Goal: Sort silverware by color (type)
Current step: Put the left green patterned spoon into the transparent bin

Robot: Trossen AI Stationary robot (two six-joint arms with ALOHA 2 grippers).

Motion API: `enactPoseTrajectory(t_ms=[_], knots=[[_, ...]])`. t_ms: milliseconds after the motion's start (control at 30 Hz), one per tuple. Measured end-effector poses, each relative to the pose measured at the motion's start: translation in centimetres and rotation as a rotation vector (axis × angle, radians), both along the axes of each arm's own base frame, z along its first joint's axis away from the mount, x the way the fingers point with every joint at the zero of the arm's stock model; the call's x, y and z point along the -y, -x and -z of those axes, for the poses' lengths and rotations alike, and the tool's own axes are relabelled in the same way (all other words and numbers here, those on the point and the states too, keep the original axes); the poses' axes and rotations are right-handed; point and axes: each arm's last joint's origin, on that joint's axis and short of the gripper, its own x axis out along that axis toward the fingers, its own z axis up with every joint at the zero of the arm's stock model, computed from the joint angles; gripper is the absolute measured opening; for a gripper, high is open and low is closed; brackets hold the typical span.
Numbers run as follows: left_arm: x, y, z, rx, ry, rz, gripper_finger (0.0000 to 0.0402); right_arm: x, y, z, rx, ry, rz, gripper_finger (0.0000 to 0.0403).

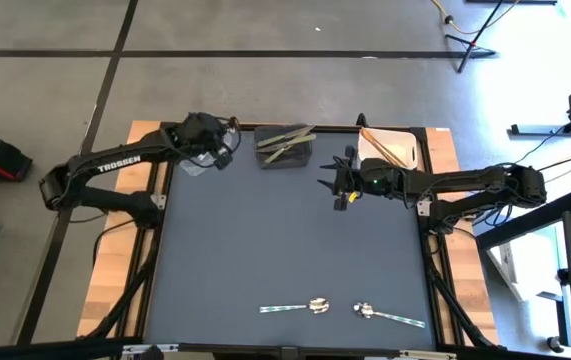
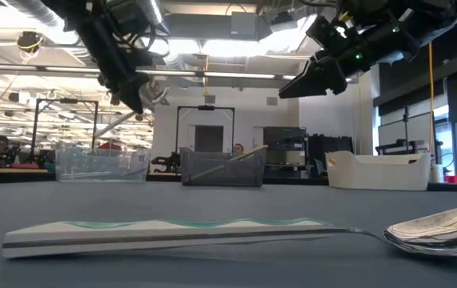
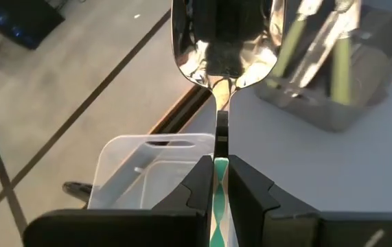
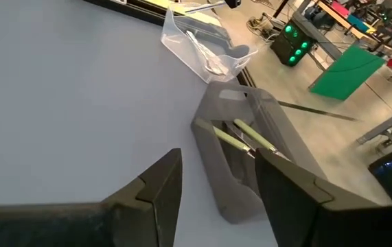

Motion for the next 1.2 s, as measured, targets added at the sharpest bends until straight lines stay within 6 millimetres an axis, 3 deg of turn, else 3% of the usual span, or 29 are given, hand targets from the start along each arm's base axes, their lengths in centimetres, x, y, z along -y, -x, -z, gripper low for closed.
enactPoseTrajectory(t_ms=[200, 600, 933, 1200], knots=[[-2.0, 1.5, 1.3, -0.023, -0.025, -0.076, 0.0027, 0.0, 0.0, -0.1, 0.009, 0.01, -0.004, 0.0175], [-3.9, 3.8, 7.2, -0.183, 0.066, -0.141, 0.0028, 0.0, -0.1, -0.4, 0.034, 0.022, -0.007, 0.0175], [-3.8, 4.3, 7.9, -0.215, 0.115, -0.178, 0.0033, 0.0, -0.2, -0.5, 0.04, 0.043, -0.015, 0.0175], [-4.0, 4.7, 7.8, -0.247, 0.092, -0.236, 0.0095, 0.0, -0.2, -0.5, 0.039, 0.042, -0.015, 0.0175]])
